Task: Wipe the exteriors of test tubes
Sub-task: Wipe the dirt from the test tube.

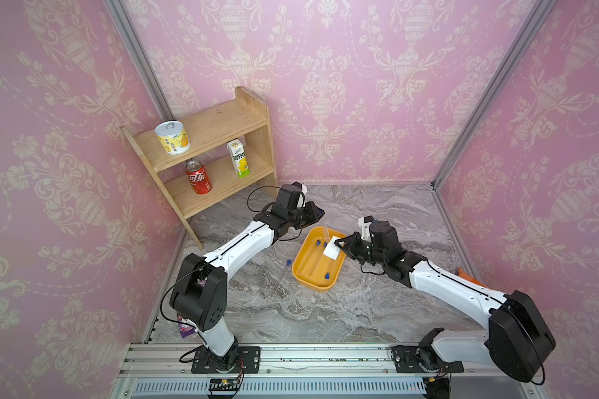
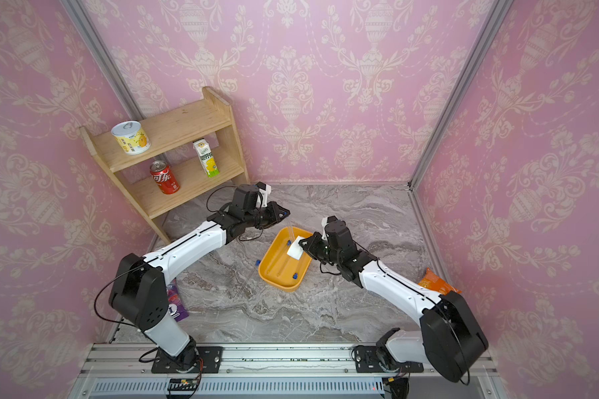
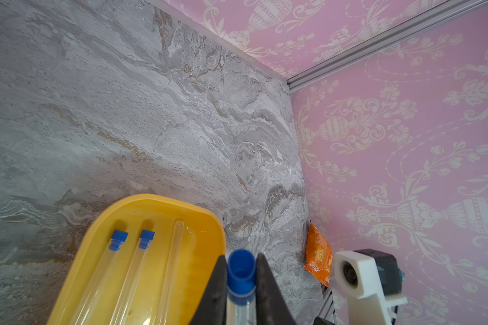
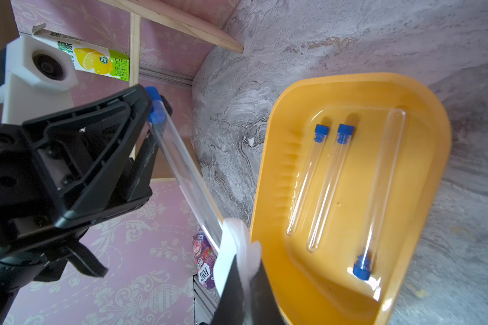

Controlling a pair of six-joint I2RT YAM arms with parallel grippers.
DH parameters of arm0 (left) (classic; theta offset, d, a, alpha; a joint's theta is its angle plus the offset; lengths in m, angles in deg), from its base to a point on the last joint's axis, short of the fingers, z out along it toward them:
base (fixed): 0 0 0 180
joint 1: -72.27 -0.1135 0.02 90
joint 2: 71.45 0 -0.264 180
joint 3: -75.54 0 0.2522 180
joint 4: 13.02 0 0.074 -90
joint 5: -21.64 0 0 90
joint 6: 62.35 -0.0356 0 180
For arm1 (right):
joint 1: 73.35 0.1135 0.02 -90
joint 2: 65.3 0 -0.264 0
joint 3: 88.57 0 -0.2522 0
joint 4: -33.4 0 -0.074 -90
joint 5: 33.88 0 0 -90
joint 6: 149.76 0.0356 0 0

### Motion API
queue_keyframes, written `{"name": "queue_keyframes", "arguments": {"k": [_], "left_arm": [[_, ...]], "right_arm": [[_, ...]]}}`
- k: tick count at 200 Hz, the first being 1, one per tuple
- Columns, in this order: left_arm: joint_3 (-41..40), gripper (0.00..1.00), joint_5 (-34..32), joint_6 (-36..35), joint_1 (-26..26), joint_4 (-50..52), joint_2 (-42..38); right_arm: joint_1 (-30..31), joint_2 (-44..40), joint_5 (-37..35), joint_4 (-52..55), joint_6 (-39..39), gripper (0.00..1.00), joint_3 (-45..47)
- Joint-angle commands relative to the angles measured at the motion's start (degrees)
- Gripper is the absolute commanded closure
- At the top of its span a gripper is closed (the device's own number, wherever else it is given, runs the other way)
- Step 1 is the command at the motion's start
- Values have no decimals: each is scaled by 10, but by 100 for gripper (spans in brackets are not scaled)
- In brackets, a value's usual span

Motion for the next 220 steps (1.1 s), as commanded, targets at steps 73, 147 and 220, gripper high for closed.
{"name": "queue_keyframes", "arguments": {"k": [73, 147, 220], "left_arm": [[-10, 87, 21, 12, -1, -17, -25], [-9, 87, 21, 10, -2, -14, -26], [-3, 87, 19, 10, -2, -10, -26]], "right_arm": [[-37, 135, 34, -56, -51, 100, -162], [-45, 118, 61, -65, -54, 100, -124], [-10, -21, 54, -18, -88, 100, 37]]}}
